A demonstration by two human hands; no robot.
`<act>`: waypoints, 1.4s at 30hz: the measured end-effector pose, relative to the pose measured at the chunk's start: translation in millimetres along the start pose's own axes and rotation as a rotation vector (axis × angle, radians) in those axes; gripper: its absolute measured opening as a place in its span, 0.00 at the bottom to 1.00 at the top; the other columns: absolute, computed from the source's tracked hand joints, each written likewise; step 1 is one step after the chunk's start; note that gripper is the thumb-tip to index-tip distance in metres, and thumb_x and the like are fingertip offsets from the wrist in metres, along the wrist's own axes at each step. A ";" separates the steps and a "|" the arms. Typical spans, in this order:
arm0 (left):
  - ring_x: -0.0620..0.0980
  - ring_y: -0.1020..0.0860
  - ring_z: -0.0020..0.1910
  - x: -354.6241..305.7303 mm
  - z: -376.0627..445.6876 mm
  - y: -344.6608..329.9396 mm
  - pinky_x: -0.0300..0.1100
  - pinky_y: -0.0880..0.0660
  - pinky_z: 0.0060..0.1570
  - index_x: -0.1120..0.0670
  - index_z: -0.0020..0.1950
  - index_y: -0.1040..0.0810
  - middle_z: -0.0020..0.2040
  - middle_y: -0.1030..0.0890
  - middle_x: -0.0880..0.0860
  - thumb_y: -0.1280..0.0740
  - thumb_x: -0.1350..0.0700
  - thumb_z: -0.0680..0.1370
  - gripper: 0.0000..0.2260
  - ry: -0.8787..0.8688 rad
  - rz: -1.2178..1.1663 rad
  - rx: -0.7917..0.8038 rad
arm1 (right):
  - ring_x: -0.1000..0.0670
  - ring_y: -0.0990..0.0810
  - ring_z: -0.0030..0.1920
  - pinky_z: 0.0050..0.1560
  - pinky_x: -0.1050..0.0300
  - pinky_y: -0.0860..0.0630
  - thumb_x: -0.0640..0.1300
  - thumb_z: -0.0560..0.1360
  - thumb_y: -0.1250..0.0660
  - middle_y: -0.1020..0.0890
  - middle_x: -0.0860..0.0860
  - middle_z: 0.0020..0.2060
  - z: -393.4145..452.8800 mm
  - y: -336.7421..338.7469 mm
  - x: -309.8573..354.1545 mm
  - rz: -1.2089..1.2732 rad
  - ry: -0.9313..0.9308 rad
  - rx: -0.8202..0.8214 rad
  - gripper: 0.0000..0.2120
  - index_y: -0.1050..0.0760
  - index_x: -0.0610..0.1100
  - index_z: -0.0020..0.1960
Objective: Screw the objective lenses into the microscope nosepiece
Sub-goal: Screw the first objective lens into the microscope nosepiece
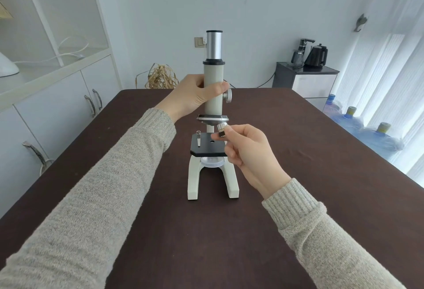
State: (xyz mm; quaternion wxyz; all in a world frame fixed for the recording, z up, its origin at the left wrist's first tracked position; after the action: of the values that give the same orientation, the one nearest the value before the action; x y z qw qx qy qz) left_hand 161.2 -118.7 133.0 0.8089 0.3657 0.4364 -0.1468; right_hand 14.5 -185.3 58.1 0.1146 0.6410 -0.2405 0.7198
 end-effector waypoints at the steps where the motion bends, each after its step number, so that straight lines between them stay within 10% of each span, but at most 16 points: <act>1: 0.49 0.19 0.56 -0.1 -0.1 -0.2 0.39 0.24 0.56 0.57 0.56 0.17 0.56 0.16 0.55 0.33 0.35 0.64 0.31 0.001 0.000 -0.001 | 0.47 0.33 0.30 0.26 0.62 0.38 0.41 0.79 0.34 0.17 0.51 0.31 -0.5 -0.2 0.6 -0.011 0.007 0.004 0.09 0.26 0.34 0.52; 8: 0.50 0.19 0.56 -0.1 -0.5 -0.4 0.39 0.24 0.55 0.57 0.55 0.17 0.55 0.16 0.55 0.33 0.35 0.64 0.31 -0.002 0.006 -0.004 | 0.56 0.40 0.19 0.22 0.64 0.40 0.38 0.74 0.29 0.16 0.41 0.38 2.5 -1.0 4.7 -0.066 -0.001 -0.041 0.04 0.23 0.38 0.43; 16: 0.51 0.19 0.57 1.2 0.5 -0.5 0.42 0.24 0.57 0.58 0.55 0.17 0.55 0.16 0.56 0.33 0.34 0.64 0.32 0.010 0.008 -0.013 | 0.57 0.39 0.19 0.22 0.68 0.38 0.45 0.77 0.32 0.34 0.59 0.17 -0.8 3.4 5.6 -0.188 0.027 -0.056 0.09 0.21 0.41 0.42; 24: 0.41 0.21 0.47 1.3 0.9 -1.4 0.26 0.27 0.43 0.57 0.56 0.17 0.56 0.16 0.56 0.33 0.40 0.69 0.25 0.016 0.016 0.002 | 0.56 0.38 0.22 0.21 0.66 0.38 0.38 0.80 0.39 0.16 0.45 0.37 3.0 2.3 4.9 -0.054 -0.011 -0.079 0.06 0.25 0.36 0.49; 35: 0.43 0.20 0.49 0.7 0.0 -0.4 0.34 0.25 0.50 0.55 0.55 0.17 0.55 0.16 0.55 0.34 0.33 0.63 0.32 0.005 0.026 -0.004 | 0.60 0.32 0.19 0.22 0.67 0.36 0.42 0.72 0.26 0.17 0.43 0.42 3.6 0.9 1.7 -0.111 -0.026 -0.085 0.14 0.23 0.36 0.53; 42: 0.43 0.21 0.48 2.7 2.0 -0.8 0.29 0.26 0.46 0.57 0.56 0.17 0.56 0.16 0.56 0.33 0.38 0.69 0.26 0.019 0.033 0.006 | 0.55 0.41 0.24 0.23 0.66 0.40 0.45 0.77 0.31 0.35 0.54 0.23 0.8 2.6 3.5 -0.126 0.000 -0.013 0.11 0.19 0.36 0.45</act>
State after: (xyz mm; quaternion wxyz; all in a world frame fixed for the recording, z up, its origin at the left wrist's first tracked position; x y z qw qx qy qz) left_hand 163.5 -120.5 131.2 0.8058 0.3769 0.4376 -0.1311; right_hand 13.3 -188.5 61.1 0.1635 0.6543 -0.2043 0.7095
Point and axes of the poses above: each hand's wrist, its own z-axis towards the middle knuckle, its own y-axis out of the back of the hand, x = y × z, the point moved 5 cm from there along z, towards the middle knuckle
